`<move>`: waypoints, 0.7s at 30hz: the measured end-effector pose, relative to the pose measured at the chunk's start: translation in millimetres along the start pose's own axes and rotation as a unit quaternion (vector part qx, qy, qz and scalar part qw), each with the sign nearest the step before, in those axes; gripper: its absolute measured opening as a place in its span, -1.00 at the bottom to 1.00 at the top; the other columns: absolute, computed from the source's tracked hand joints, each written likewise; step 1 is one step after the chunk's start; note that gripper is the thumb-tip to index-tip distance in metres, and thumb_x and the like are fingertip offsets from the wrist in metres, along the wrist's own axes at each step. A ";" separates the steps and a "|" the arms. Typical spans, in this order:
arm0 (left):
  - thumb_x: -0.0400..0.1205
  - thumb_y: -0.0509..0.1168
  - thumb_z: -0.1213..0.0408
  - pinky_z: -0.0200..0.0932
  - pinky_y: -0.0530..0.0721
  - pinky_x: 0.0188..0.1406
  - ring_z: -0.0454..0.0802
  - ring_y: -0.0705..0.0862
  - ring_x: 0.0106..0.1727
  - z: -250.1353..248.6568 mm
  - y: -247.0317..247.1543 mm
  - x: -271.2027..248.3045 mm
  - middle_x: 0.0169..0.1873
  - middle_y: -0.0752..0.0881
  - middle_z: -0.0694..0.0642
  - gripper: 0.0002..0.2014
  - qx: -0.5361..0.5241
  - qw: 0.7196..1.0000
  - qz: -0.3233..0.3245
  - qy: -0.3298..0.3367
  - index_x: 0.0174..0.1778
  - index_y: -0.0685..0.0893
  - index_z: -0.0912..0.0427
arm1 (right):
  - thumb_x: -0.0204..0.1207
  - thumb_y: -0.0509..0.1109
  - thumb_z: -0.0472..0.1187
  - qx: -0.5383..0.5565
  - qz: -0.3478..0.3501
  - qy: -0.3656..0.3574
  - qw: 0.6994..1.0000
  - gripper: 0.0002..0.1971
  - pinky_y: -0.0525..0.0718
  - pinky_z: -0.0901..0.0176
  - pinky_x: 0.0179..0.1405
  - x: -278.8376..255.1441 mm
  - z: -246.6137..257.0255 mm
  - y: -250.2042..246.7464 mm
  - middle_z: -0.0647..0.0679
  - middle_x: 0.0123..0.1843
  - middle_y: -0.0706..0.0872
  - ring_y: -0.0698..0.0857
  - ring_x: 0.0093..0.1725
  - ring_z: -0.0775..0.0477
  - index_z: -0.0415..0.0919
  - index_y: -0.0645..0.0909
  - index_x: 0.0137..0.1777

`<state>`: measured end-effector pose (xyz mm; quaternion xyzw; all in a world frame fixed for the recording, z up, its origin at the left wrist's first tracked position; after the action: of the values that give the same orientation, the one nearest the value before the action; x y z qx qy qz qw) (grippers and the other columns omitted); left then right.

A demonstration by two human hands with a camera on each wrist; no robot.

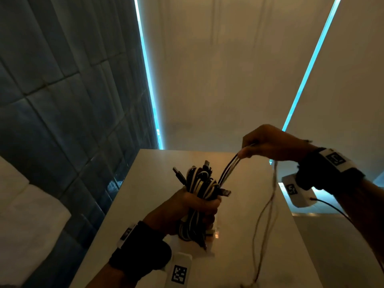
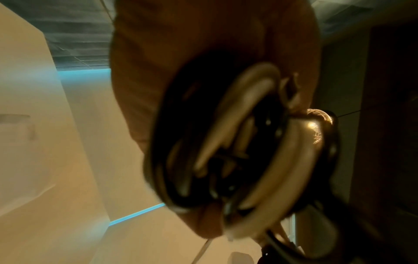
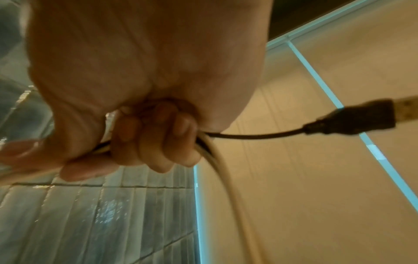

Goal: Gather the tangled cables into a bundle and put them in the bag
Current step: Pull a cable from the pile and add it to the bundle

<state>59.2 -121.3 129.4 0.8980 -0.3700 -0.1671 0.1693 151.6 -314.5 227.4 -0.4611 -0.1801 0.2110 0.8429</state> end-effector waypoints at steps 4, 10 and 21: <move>0.34 0.45 0.35 -0.17 0.60 -0.38 -0.08 0.57 -0.51 -3.1 -1.1 -5.8 -0.52 0.58 0.04 -0.92 0.025 1.000 -0.006 0.004 -0.35 0.66 0.17 | 0.38 0.40 0.15 0.024 0.061 0.090 0.994 -0.63 0.43 0.33 -0.34 -10.5 -39.2 -6.3 0.01 -0.57 0.57 0.47 -0.49 0.13 -0.15 0.74 -0.40; 0.32 0.45 0.35 -0.16 0.59 -0.38 -0.06 0.57 -0.50 1.9 -3.3 -9.3 -0.51 0.59 0.05 -0.93 0.061 0.998 -0.030 -0.010 -0.36 0.69 0.13 | 0.47 0.27 0.17 0.015 -0.002 0.069 0.998 -0.61 0.58 0.23 0.24 -26.7 -24.7 -13.9 0.12 0.09 0.80 0.72 0.13 0.17 -0.03 0.80 0.05; 0.38 0.37 0.43 -0.07 0.70 -0.23 0.03 0.72 -0.34 1.3 -6.2 -12.9 -0.41 0.72 0.15 -0.93 0.128 0.990 -0.057 -0.031 -0.30 0.73 0.20 | 0.51 0.34 0.25 0.297 0.193 0.004 0.935 -0.42 0.63 0.16 -0.02 -33.1 5.1 105.7 -0.17 -0.29 0.77 0.71 -0.28 -0.06 -0.36 0.70 -0.24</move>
<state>53.8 -108.1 127.8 0.9263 -0.3420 -0.1554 0.0313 100.9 -276.9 136.1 -0.2164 -0.0138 0.4116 0.8852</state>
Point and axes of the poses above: each hand's wrist, its own x-axis towards the middle knuckle, its own y-axis out of the palm, z = x × y, the point moved 5 cm from there along x, towards the middle knuckle
